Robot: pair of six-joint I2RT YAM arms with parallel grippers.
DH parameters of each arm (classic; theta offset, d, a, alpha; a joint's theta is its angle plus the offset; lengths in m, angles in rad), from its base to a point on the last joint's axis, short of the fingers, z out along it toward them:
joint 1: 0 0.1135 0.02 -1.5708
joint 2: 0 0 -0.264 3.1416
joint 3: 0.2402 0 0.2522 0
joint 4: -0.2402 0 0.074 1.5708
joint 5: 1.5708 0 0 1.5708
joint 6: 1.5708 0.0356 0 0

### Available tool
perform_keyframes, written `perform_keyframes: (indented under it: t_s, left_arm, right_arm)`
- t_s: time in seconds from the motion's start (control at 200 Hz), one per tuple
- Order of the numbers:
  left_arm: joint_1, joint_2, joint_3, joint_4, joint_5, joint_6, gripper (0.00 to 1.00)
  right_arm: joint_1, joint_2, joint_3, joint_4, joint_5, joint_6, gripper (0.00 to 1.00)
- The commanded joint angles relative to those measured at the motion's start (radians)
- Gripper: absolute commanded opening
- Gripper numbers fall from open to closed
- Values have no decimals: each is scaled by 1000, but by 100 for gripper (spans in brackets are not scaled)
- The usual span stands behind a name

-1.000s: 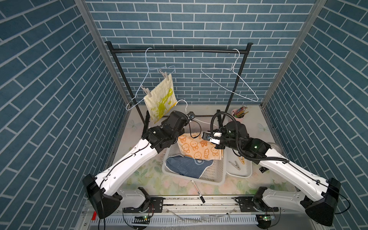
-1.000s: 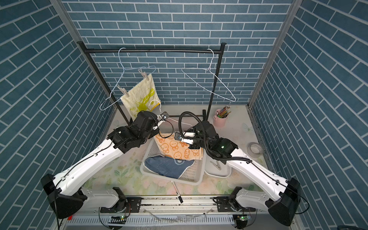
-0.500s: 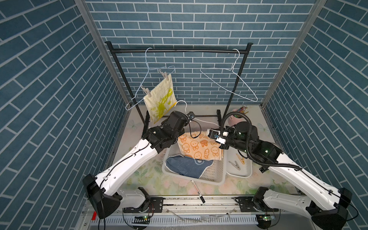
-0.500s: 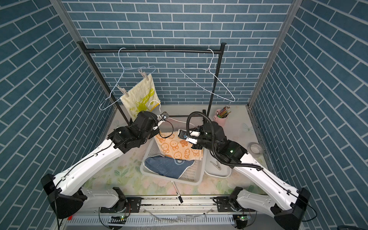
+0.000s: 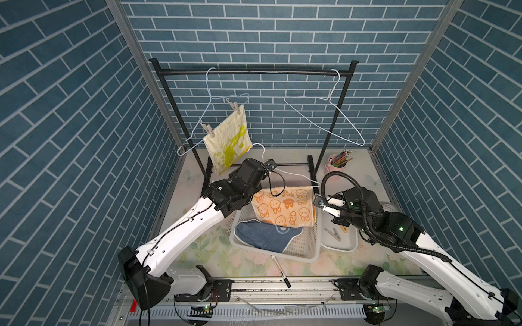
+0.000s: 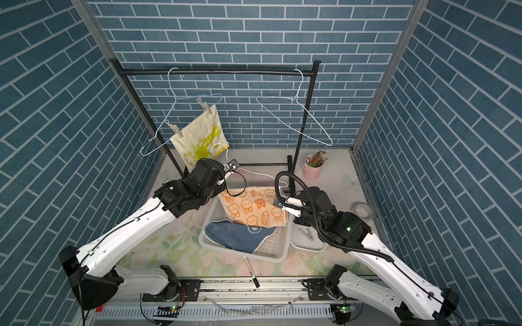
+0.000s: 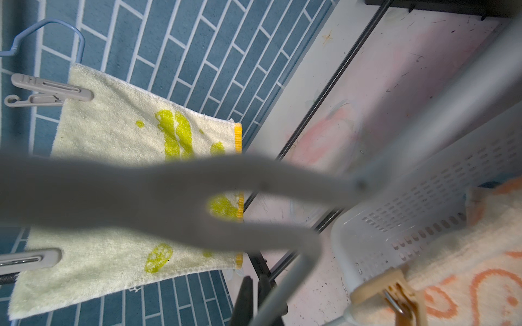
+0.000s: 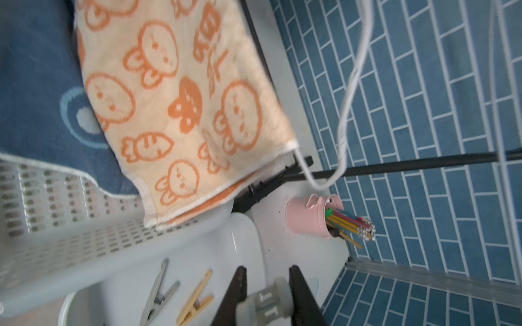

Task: Remove the clothespins securing towels to the hanger
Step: Place the clothespin in the storage box.

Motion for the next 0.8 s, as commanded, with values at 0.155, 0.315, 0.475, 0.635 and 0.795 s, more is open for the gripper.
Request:
perform_keyframes:
  t_s: [0.155, 0.315, 0.475, 0.635, 0.795]
  left_arm:
    - [-3, -7, 8, -4, -13, -30, 0]
    - [-3, -6, 20, -16, -16, -28, 0]
    - [-3, -4, 28, -22, -17, -29, 0]
    - [-4, -1, 26, -24, -15, -28, 0]
    - [-4, -3, 25, -23, -15, -27, 0]
  right_arm:
    - [-130, 16, -79, -202, 36, 34, 3]
    - [-192, 30, -109, -161, -32, 50, 17]
    - [-223, 52, -107, -141, -49, 46, 29]
    - [-242, 69, -102, -139, -46, 51, 46]
    - [-249, 60, -86, -139, -54, 63, 58]
